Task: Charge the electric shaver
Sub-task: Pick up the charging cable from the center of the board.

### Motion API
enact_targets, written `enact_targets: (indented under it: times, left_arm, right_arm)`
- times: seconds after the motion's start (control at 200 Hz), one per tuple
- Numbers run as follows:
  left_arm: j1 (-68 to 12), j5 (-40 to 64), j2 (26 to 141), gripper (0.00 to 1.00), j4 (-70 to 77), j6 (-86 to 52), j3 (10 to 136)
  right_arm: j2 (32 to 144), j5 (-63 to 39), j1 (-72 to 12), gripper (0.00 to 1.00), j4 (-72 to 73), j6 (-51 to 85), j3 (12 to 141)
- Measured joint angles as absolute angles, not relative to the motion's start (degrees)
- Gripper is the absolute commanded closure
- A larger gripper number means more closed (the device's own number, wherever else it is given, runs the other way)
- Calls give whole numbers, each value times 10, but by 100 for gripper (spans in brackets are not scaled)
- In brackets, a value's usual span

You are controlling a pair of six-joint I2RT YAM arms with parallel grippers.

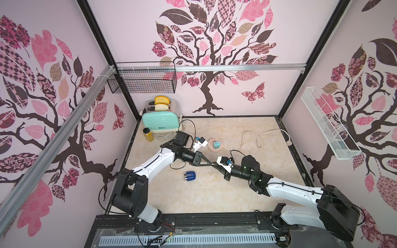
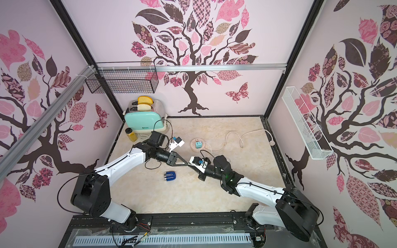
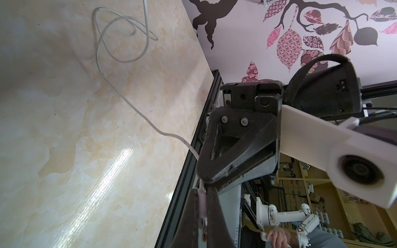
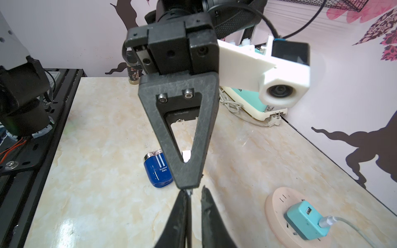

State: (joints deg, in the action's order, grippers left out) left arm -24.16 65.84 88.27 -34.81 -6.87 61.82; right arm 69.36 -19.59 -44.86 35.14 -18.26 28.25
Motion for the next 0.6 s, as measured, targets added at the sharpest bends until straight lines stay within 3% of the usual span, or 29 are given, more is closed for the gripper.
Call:
enact_targets:
  times: [0.405, 0.6]
  left_arm:
    - [-242, 658, 884, 100, -352, -69, 618]
    - [-242, 658, 884, 100, -352, -69, 619]
  right_arm:
    - [701, -194, -448, 77, 350, -182, 283]
    - [702, -196, -449, 86, 349, -181, 284]
